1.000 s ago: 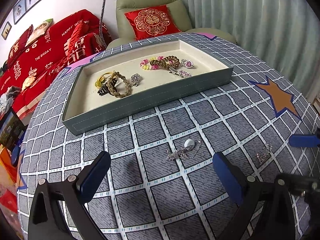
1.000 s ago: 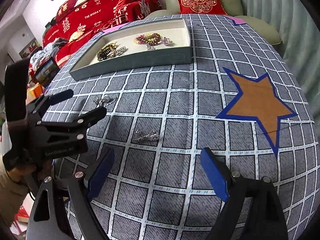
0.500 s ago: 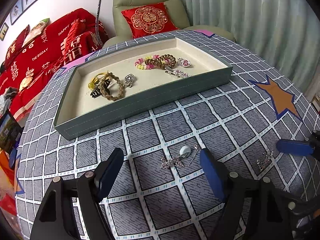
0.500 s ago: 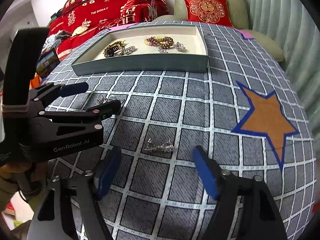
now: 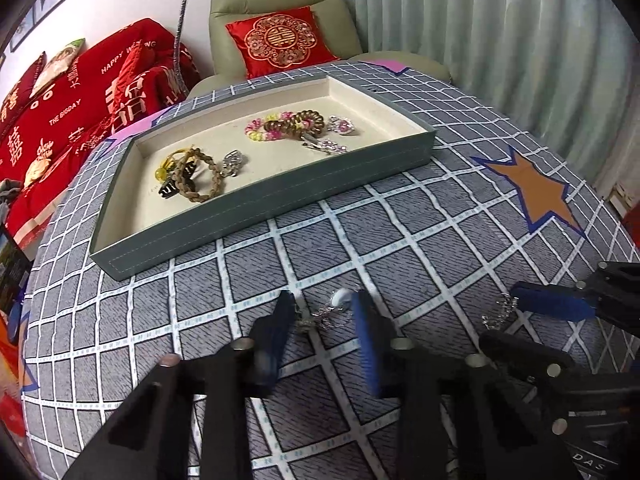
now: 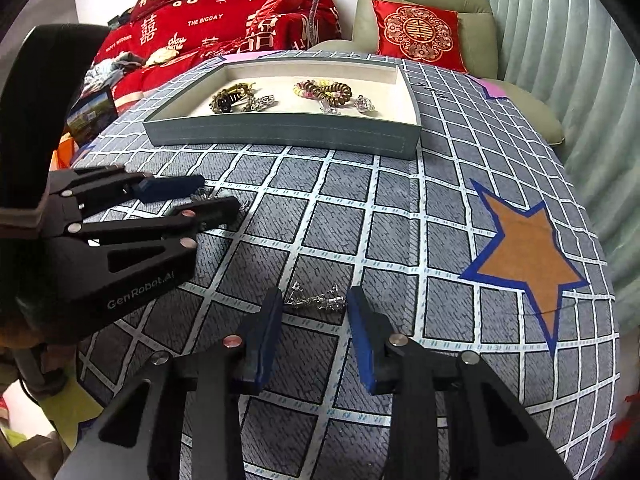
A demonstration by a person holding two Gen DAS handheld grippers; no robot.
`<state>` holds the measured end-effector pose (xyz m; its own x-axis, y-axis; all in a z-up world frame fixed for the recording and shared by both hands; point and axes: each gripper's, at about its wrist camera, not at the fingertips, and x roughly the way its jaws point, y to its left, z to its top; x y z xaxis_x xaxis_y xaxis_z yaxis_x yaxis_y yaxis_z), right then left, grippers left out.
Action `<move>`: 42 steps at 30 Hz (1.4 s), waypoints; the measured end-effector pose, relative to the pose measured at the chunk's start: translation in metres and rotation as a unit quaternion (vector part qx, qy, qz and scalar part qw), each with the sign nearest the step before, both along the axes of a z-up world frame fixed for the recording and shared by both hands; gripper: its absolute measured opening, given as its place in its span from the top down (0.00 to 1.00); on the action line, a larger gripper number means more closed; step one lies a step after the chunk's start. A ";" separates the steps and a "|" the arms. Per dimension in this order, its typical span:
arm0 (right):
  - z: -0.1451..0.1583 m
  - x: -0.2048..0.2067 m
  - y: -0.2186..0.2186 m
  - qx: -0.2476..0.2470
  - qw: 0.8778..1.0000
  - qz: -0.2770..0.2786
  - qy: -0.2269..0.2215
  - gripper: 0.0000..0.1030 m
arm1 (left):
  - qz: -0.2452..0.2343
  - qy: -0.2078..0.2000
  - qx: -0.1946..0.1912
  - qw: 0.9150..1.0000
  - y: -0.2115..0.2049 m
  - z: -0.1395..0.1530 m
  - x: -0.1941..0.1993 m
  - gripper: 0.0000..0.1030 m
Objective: Organize jewelry
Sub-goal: 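Grasp the silver chain bracelet with the right gripper while the left grasps a silver earring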
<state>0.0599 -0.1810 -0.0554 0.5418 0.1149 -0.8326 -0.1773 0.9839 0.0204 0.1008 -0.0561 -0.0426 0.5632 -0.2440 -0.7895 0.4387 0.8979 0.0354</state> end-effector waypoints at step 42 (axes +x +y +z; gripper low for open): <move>0.014 -0.006 -0.041 0.088 0.995 -0.041 0.004 0.65 | 0.095 -0.016 -0.038 0.995 0.035 0.016 -0.015 0.00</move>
